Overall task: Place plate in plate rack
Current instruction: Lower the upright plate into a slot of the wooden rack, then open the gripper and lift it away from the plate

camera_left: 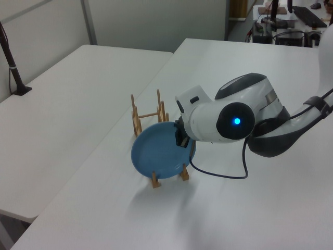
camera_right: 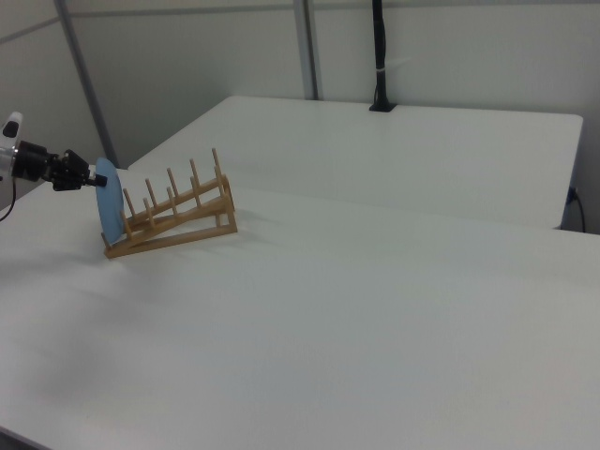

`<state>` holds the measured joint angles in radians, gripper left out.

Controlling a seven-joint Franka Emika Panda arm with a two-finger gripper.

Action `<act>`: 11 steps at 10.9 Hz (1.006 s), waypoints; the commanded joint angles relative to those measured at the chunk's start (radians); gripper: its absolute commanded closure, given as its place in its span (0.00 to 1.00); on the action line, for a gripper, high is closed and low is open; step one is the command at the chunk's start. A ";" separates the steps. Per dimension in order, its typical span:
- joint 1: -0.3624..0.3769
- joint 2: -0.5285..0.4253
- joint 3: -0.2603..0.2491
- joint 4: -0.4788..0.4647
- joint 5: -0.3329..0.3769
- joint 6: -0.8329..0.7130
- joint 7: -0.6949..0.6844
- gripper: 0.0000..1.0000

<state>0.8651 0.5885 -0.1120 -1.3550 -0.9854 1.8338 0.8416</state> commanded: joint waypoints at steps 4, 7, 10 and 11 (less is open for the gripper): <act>-0.009 0.007 -0.006 -0.016 0.028 0.021 0.020 0.31; -0.011 0.007 -0.015 -0.012 0.027 0.021 0.020 0.31; -0.009 -0.002 -0.015 -0.007 0.059 0.039 0.062 0.26; -0.008 -0.019 -0.015 -0.007 0.133 0.062 0.080 0.00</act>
<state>0.8516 0.6017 -0.1165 -1.3549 -0.9577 1.8430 0.8748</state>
